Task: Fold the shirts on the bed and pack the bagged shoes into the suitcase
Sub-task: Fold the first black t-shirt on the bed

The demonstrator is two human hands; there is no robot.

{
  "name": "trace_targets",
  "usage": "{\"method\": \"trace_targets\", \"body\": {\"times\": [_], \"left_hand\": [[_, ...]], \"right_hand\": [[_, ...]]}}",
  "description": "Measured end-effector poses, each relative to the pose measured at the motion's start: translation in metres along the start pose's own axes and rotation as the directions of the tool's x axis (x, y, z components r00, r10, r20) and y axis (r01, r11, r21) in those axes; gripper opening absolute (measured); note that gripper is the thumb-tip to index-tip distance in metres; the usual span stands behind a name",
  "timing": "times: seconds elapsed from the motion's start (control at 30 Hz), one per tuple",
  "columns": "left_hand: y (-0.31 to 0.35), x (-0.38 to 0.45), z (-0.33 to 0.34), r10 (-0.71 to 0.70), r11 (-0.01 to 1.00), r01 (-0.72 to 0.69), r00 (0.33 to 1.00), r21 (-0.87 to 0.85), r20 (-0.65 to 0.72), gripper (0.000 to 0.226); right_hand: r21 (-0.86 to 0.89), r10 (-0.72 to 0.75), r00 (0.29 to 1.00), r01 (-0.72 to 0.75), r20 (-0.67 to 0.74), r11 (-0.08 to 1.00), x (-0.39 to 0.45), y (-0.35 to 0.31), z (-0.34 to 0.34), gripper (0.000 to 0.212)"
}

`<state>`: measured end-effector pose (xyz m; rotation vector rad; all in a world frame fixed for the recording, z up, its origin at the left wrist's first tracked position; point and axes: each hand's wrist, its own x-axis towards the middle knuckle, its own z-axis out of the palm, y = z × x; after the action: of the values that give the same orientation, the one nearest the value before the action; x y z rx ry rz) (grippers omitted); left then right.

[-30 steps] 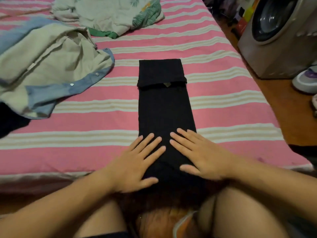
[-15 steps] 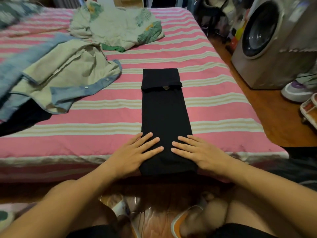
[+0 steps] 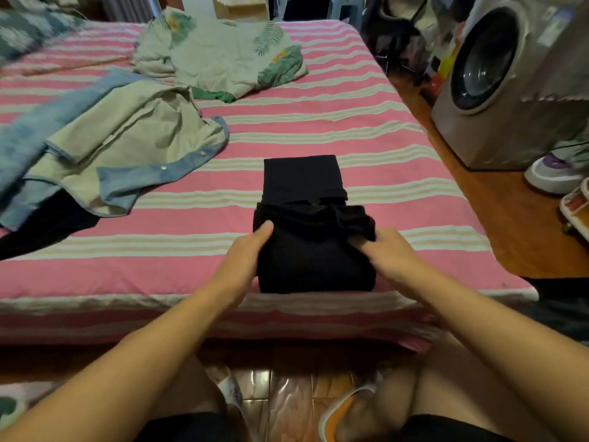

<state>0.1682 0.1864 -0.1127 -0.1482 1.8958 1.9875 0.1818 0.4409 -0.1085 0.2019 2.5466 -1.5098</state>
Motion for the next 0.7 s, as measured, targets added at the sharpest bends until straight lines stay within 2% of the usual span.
{"method": "trace_targets", "body": {"times": [0.07,0.1,0.13,0.2,0.23,0.37,0.43,0.47,0.5,0.53,0.57,0.6,0.63,0.67,0.7], "left_hand": [[-0.007,0.033,0.006,-0.224,0.971,0.216,0.972,-0.101,-0.069,0.044],[-0.016,0.041,0.008,-0.284,0.958,0.280,0.953,-0.054,-0.108,0.048],[-0.023,0.040,0.010,-0.302,0.949,0.313,0.939,0.043,-0.167,0.042],[-0.039,0.031,0.012,-0.241,0.932,0.296,0.937,0.207,-0.252,0.024],[-0.044,0.025,0.014,-0.226,0.930,0.288,0.937,0.226,-0.265,0.019],[-0.052,0.011,0.014,-0.278,0.942,0.320,0.914,0.103,-0.294,0.013],[-0.049,0.006,0.011,-0.201,0.932,0.280,0.928,0.232,-0.312,0.008],[-0.048,0.005,0.008,-0.094,0.903,0.221,0.938,0.367,-0.334,0.008],[-0.047,0.005,0.004,0.065,0.834,0.134,0.939,0.536,-0.337,0.012],[-0.046,0.007,0.000,0.278,0.705,0.002,0.919,0.709,-0.279,0.020],[-0.042,0.010,-0.001,0.483,0.512,-0.165,0.867,0.843,-0.123,0.029],[-0.040,0.016,-0.002,0.617,0.277,-0.350,0.779,0.895,0.114,0.038],[-0.038,0.024,-0.002,0.629,0.036,-0.500,0.684,0.865,0.369,0.046],[-0.038,0.034,-0.002,0.539,-0.138,-0.579,0.637,0.803,0.552,0.052],[-0.040,0.043,-0.003,0.409,-0.219,-0.599,0.660,0.770,0.630,0.058]], "right_hand": [[0.075,0.182,0.982,-0.178,-0.050,0.981,0.031,-0.001,0.012,0.031],[0.090,0.272,0.960,-0.265,-0.070,0.960,0.038,0.005,0.019,0.031],[0.112,0.334,0.937,-0.323,-0.100,0.940,0.041,0.014,0.027,0.029],[0.086,0.375,0.914,-0.366,-0.154,0.927,0.035,0.031,0.037,0.027],[0.035,0.371,0.913,-0.371,-0.173,0.928,0.029,0.035,0.040,0.026],[-0.106,0.329,0.928,-0.350,-0.174,0.931,0.011,0.038,0.041,0.022],[-0.174,0.298,0.933,-0.333,-0.200,0.927,0.006,0.034,0.039,0.023],[-0.233,0.243,0.937,-0.302,-0.250,0.924,0.004,0.032,0.036,0.023],[-0.318,0.140,0.936,-0.247,-0.323,0.915,0.004,0.030,0.034,0.022],[-0.428,-0.033,0.921,-0.149,-0.387,0.891,0.004,0.030,0.032,0.021],[-0.551,-0.237,0.889,-0.020,-0.392,0.834,0.005,0.030,0.032,0.023],[-0.648,-0.411,0.855,0.121,-0.317,0.752,0.009,0.029,0.032,0.030],[-0.698,-0.520,0.833,0.259,-0.189,0.667,0.016,0.031,0.033,0.040],[-0.709,-0.548,0.836,0.367,-0.034,0.603,0.024,0.034,0.034,0.050],[-0.711,-0.499,0.859,0.423,0.117,0.561,0.033,0.037,0.035,0.059]]}}
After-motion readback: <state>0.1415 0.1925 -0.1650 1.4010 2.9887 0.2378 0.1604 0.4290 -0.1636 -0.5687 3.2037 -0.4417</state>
